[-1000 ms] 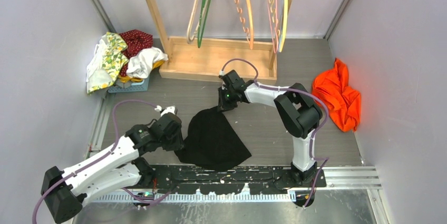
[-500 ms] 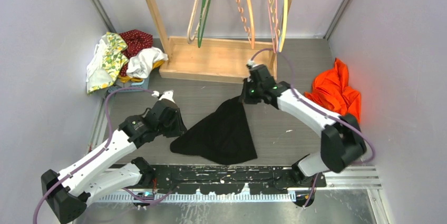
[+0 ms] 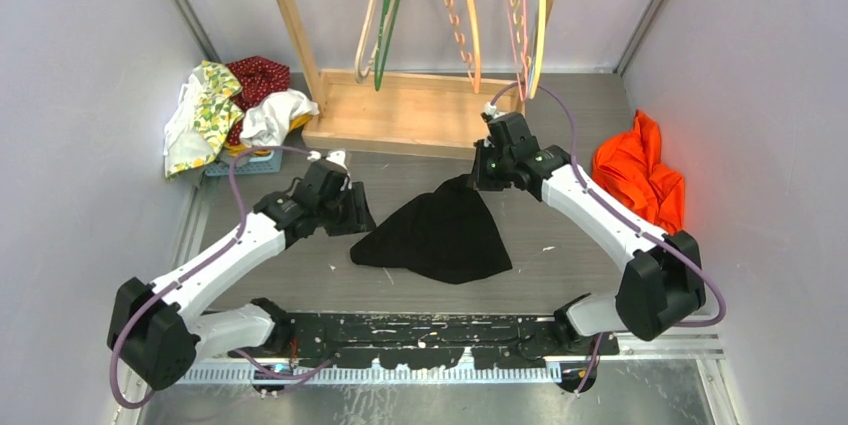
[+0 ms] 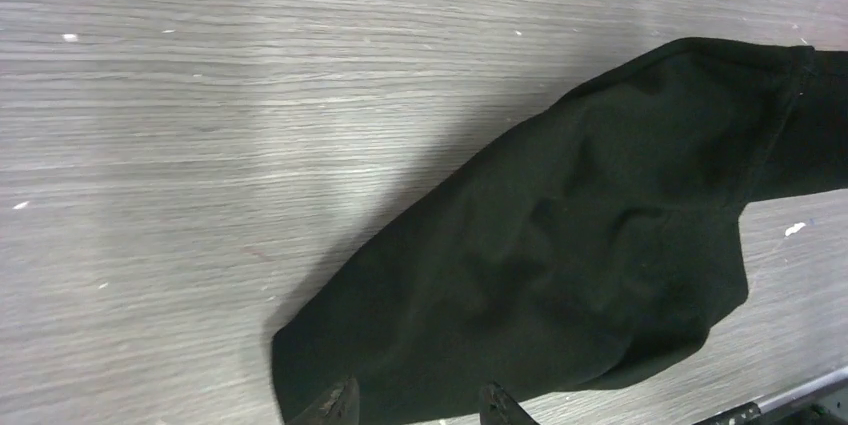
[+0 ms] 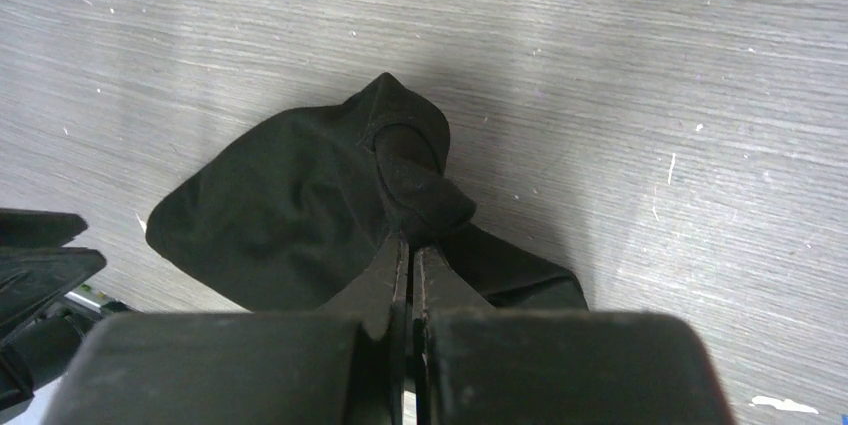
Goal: Place the skirt on the hanger
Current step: Flatten out the skirt at the center of the board.
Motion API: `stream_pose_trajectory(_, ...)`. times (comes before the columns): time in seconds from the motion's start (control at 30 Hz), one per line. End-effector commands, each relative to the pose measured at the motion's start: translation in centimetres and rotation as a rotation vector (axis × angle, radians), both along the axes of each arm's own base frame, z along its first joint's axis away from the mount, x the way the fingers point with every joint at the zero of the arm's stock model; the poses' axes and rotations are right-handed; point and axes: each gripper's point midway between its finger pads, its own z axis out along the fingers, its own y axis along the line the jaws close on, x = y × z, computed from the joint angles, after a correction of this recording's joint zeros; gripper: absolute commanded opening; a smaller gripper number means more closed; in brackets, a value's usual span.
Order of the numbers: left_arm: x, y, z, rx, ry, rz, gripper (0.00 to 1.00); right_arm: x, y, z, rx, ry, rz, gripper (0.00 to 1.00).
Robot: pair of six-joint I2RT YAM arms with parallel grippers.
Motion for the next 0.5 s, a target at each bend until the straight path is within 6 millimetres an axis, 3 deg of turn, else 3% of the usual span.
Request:
stream_pose_trajectory(0.0,1.4,-2.9,0.6,-0.118,-0.068,-0.081,0.49,-0.3,0.2,3.3,0.027,-0.07,0.037,0.01)
stream_pose_trajectory(0.13,4.0,-1.9,0.5,-0.026,-0.116,-0.048,0.51,-1.8,1.4,5.6,0.112,-0.106,0.116,0.01)
stream_pose_trajectory(0.23,6.2,-1.8,0.8,-0.008,-0.131,-0.041,0.52,-3.4,1.5,8.6,0.162,-0.171,0.167,0.01)
stream_pose_trajectory(0.47,9.2,-1.3,0.2,-0.048,-0.115,-0.02,0.52,-9.5,2.0,13.1,0.333,-0.217,0.326,0.01)
